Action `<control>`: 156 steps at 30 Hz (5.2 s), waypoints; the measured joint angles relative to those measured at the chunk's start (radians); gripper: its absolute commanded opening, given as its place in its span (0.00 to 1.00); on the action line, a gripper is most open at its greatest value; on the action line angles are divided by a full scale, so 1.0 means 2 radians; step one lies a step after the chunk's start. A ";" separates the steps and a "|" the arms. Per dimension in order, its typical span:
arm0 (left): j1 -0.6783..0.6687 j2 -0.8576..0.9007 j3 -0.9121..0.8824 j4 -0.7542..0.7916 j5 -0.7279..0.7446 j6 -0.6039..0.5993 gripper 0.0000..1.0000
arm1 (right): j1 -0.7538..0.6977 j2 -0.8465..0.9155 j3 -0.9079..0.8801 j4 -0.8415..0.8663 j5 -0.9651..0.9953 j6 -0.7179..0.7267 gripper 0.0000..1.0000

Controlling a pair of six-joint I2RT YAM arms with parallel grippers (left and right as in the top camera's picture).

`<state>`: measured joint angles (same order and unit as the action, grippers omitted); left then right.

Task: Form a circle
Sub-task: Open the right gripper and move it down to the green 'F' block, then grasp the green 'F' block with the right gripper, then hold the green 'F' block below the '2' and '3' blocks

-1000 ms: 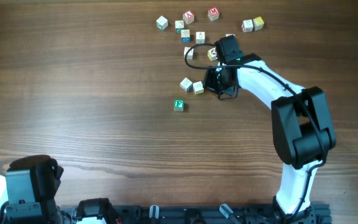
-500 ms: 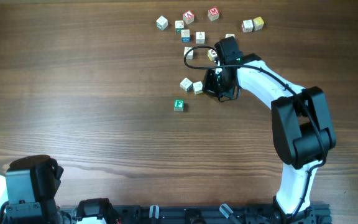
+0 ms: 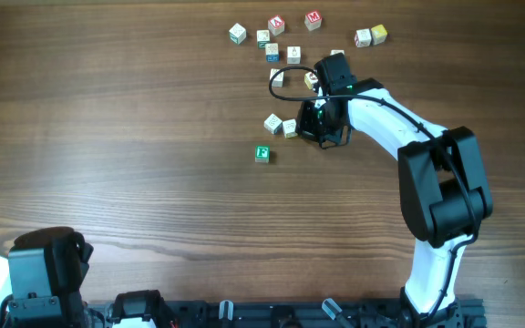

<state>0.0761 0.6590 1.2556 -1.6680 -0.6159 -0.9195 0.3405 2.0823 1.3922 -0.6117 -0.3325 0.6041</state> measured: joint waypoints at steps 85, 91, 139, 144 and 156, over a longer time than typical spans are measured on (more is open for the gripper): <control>0.000 0.000 0.000 0.000 0.000 0.000 1.00 | 0.225 0.000 0.033 -0.040 0.288 0.214 0.31; 0.000 0.000 0.000 0.000 0.000 0.000 1.00 | 0.225 0.000 0.033 -0.041 0.317 0.239 0.31; 0.000 0.000 0.000 0.000 0.000 0.000 1.00 | 0.215 0.000 0.033 -0.044 0.351 0.283 0.36; 0.000 0.000 0.000 0.000 0.000 0.000 1.00 | 0.215 0.000 0.033 -0.043 0.350 0.281 0.40; 0.000 0.000 0.000 0.000 0.000 0.000 1.00 | 0.215 0.000 0.033 -0.042 0.347 0.273 0.54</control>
<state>0.0761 0.6590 1.2556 -1.6680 -0.6155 -0.9195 0.7712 2.0827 1.4574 -0.6960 0.3622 1.1507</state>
